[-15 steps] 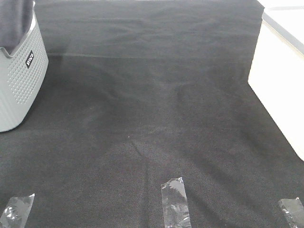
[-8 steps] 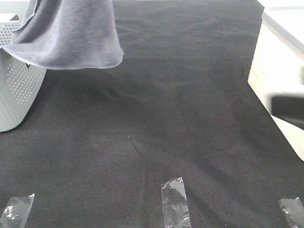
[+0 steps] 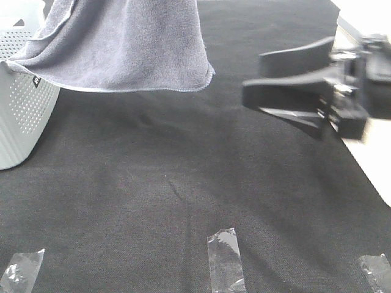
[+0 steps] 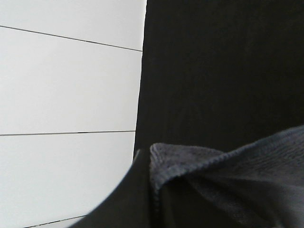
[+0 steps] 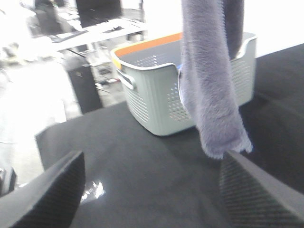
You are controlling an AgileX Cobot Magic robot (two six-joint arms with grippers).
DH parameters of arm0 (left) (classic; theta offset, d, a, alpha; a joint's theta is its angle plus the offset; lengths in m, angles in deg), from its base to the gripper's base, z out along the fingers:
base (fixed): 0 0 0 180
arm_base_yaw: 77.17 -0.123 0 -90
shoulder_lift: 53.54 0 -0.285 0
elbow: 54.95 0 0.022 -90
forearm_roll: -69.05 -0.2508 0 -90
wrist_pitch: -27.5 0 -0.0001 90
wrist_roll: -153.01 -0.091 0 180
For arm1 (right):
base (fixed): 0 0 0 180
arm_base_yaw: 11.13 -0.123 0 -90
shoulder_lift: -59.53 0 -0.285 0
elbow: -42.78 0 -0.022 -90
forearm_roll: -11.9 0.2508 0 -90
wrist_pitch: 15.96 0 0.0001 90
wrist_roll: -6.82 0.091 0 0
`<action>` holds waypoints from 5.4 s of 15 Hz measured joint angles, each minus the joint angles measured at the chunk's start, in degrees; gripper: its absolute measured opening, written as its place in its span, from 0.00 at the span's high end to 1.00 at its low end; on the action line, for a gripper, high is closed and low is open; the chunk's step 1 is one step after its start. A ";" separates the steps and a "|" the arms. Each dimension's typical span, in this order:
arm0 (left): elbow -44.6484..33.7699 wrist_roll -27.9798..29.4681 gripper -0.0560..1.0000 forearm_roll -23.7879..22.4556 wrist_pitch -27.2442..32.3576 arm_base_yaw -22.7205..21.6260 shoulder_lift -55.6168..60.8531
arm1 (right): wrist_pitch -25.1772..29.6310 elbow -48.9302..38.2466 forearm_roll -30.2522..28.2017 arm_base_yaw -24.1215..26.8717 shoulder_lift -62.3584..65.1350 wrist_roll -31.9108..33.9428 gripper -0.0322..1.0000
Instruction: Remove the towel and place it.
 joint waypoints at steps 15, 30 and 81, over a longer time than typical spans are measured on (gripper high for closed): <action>0.00 -6.47 0.95 2.98 -3.67 0.00 -0.11 | 2.58 26.18 -8.77 -7.45 -23.61 3.90 0.23; 0.00 -3.55 0.95 -1.38 -1.09 0.00 -0.69 | 1.66 26.87 -12.43 -8.02 -23.72 9.00 0.90; 2.58 24.87 0.95 5.10 -89.21 -34.43 -24.18 | -68.12 99.69 -80.50 -9.85 -42.46 92.36 0.95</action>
